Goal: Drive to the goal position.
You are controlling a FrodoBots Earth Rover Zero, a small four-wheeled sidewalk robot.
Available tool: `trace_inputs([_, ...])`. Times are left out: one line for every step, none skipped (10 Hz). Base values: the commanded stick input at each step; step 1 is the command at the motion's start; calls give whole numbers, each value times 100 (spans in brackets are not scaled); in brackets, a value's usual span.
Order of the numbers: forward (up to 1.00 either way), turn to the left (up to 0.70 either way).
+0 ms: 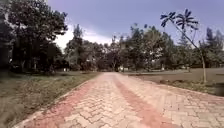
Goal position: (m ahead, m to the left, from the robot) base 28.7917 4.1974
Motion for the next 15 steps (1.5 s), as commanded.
trace_inputs([70, 0])
trace_inputs([70, 0])
trace_inputs([70, 0])
trace_inputs([70, 0])
trace_inputs([70, 0])
trace_inputs([70, 0])
trace_inputs([70, 0])
trace_inputs([70, 0])
trace_inputs([70, 0])
trace_inputs([70, 0])
trace_inputs([70, 0])
trace_inputs([70, -21])
trace_inputs([70, -5])
trace_inputs([70, 0])
trace_inputs([70, 0])
